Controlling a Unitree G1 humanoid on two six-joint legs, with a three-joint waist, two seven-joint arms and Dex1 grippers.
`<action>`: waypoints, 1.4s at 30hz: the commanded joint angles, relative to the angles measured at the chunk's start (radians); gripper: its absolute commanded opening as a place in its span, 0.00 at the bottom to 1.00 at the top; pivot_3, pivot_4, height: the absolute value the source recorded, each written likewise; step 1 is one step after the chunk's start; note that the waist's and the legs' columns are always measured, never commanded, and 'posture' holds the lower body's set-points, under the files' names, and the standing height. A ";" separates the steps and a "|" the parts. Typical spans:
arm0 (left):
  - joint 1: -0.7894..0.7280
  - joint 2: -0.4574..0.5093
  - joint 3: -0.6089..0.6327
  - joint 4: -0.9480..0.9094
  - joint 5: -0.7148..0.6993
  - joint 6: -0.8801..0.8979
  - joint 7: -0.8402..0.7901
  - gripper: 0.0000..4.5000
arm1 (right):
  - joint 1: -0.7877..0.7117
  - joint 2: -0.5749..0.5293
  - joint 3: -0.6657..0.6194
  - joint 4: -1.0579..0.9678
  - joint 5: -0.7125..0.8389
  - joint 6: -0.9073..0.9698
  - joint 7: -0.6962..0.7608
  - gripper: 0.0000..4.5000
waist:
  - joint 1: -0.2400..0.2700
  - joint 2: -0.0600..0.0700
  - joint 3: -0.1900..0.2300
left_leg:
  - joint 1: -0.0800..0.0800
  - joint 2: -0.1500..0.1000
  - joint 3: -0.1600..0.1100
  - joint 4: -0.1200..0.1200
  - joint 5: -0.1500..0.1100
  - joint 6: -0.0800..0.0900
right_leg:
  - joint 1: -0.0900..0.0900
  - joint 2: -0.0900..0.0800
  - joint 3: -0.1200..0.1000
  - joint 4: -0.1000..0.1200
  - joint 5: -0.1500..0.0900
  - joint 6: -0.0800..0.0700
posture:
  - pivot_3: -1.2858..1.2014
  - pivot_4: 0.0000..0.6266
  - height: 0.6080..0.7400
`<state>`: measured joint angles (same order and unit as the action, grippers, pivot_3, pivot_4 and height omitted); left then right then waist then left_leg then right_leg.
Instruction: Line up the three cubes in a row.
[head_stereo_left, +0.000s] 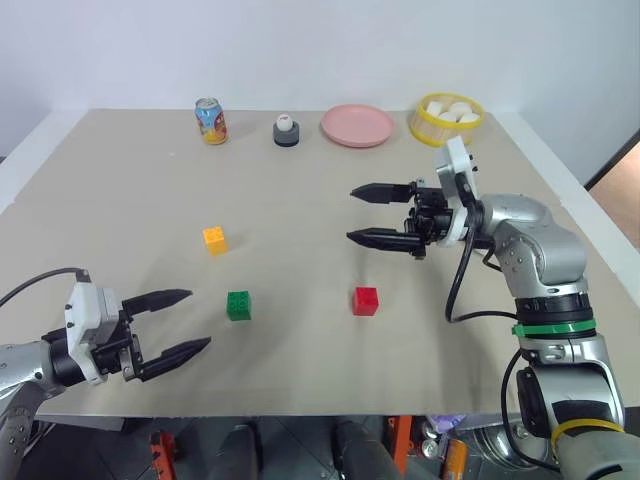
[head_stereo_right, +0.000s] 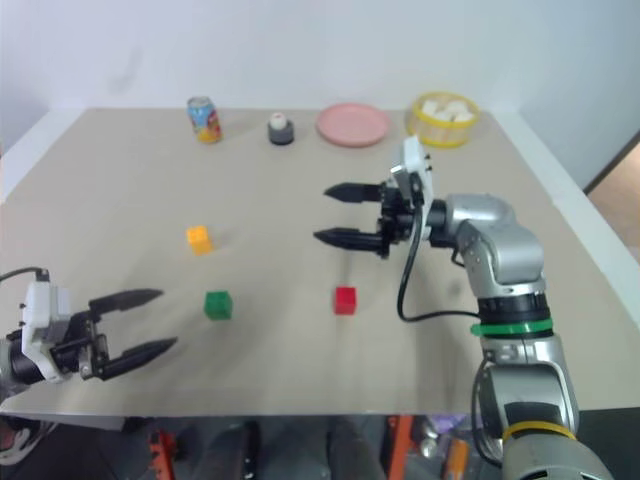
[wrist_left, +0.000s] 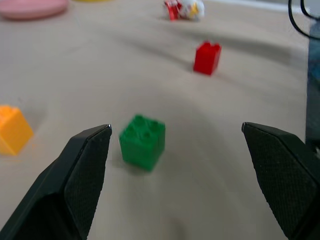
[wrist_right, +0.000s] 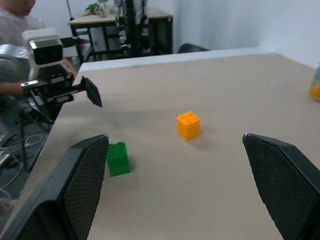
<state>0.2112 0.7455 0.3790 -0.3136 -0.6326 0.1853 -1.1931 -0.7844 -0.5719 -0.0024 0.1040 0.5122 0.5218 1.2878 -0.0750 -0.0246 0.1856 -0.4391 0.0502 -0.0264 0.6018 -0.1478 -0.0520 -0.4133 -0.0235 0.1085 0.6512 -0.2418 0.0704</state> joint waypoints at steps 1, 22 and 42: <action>-0.055 0.017 -0.031 0.071 0.038 -0.057 -0.043 0.96 | -0.006 -0.024 -0.032 -0.064 0.036 0.013 -0.009 0.99 | 0.001 0.000 0.000 | 0.000 0.000 0.000 0.000 0.000 0.000 | 0.000 0.000 0.000 0.000 0.000 0.000 | 0.52 0.24 1.00; -0.463 -0.082 -0.310 0.609 0.227 -0.257 -0.195 0.96 | 0.240 -0.144 -0.071 -0.489 0.233 0.169 -0.089 0.99 | 0.002 -0.001 -0.001 | 0.000 0.001 0.000 0.002 0.000 0.000 | 0.000 0.001 -0.001 0.002 0.001 0.000 | 0.52 0.24 1.00; -0.540 -0.122 -0.385 0.729 0.298 -0.341 -0.267 0.96 | 0.251 -0.184 -0.072 -0.501 0.258 0.151 -0.147 0.99 | 0.003 -0.002 -0.001 | 0.001 0.001 -0.001 0.002 0.000 0.001 | 0.003 0.001 0.000 0.002 0.001 0.002 | 0.52 0.24 1.00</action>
<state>-0.3410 0.6082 0.0114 0.4118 -0.3521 -0.1378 -1.4399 -0.5220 -0.7464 -0.0480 -0.3783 0.7604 0.6903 1.1450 -0.0718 -0.0266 0.1843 -0.4381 0.0507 -0.0276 0.6035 -0.1475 -0.0514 -0.4108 -0.0223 0.1080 0.6527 -0.2413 0.0720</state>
